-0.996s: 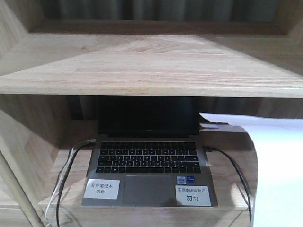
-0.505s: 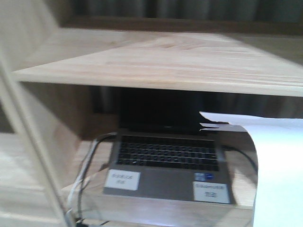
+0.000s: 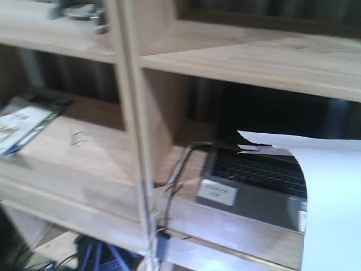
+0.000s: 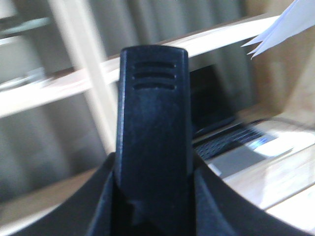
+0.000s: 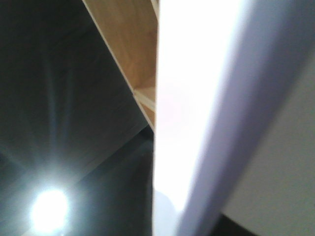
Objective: Grab stapler and paper to desk for stapling
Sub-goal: 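Drive the base to the wooden desk holding stapler and paper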
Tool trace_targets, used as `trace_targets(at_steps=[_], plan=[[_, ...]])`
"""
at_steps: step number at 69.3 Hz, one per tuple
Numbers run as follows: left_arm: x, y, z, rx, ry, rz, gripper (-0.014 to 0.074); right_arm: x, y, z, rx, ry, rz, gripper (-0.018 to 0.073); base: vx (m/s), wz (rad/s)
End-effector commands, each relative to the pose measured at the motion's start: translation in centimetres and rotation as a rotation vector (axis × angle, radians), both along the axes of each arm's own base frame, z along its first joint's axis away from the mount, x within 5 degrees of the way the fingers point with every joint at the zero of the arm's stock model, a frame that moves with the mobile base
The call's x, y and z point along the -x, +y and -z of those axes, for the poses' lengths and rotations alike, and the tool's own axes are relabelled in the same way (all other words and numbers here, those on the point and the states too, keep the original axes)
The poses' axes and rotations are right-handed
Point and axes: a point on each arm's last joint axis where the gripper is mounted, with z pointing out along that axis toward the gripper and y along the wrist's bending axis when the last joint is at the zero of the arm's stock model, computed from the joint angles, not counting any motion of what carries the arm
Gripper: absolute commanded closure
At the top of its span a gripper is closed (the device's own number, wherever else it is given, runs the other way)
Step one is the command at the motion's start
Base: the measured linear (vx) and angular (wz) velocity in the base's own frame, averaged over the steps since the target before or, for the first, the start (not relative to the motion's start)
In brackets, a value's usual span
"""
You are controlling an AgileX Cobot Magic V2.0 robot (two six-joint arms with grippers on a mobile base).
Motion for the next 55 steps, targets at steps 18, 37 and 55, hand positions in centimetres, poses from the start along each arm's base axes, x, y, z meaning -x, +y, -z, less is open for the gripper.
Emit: trace_targets(at_steps=[18,37,55], plan=[[0.12,0.16,-1.92,0.089,-0.110,-0.001,0.0603,0.68,-0.12,-1.24,-0.018,-0.116,0.007,0.0561,-0.13,0.51],[0.12,0.16,-1.92,0.089,-0.110,-0.001,0.0603,0.67,-0.12,-1.23,-0.017,-0.114,0.007,0.0561,-0.12,0.48],[0.12,0.16,-1.92,0.089,-0.110,-0.001,0.0603,0.67,-0.12,-1.23,-0.017,-0.114,0.007,0.0561,-0.11,0.43]])
